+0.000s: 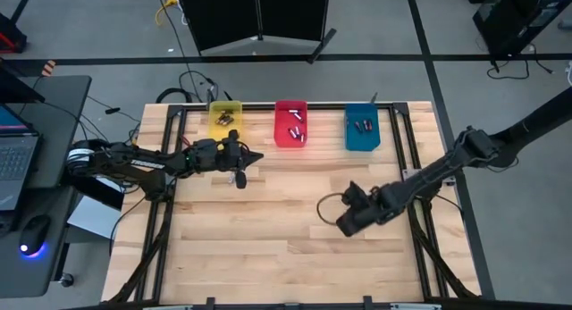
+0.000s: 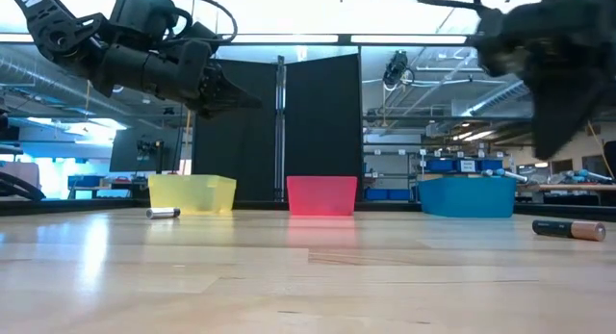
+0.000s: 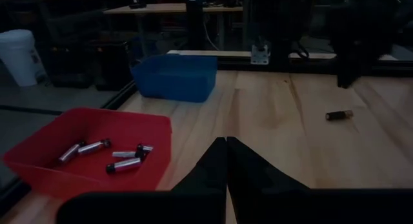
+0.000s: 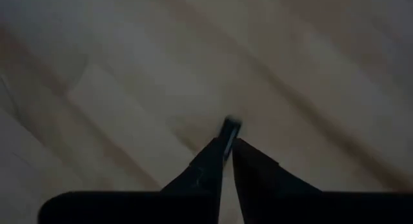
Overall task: Sort batteries
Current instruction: Put the brown battery into the yellow bin
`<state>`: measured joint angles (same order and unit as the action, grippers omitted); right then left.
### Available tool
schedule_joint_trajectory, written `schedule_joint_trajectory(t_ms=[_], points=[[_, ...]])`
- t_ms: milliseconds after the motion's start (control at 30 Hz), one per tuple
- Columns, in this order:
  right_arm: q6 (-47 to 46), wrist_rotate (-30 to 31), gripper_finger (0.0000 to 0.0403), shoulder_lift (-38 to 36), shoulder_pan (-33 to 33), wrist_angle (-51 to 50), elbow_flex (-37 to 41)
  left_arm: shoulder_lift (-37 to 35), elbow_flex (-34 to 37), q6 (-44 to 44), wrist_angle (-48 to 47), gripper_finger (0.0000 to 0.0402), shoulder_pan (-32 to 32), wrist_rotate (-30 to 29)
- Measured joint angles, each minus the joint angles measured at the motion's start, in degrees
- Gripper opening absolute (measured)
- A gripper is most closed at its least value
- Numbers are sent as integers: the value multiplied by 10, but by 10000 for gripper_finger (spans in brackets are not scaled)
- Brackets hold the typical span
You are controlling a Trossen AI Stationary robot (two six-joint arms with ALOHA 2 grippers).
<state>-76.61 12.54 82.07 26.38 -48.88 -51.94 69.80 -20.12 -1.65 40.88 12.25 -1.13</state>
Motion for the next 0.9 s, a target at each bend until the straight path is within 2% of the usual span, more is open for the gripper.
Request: schedule_joint_trajectory(t_ms=[200,467,633,900], points=[[-59,-20,96,55,37,3,0,0,0,5,0,12,0,-5],[-61,-63,160,106,35,42,0,0,0,8,-1,12,0,-5],[-60,-65,163,116,31,40,1,0,0,8,-2,12,0,-5],[-50,-55,137,116,27,67,23,0,0,20,-2,12,0,-5]])
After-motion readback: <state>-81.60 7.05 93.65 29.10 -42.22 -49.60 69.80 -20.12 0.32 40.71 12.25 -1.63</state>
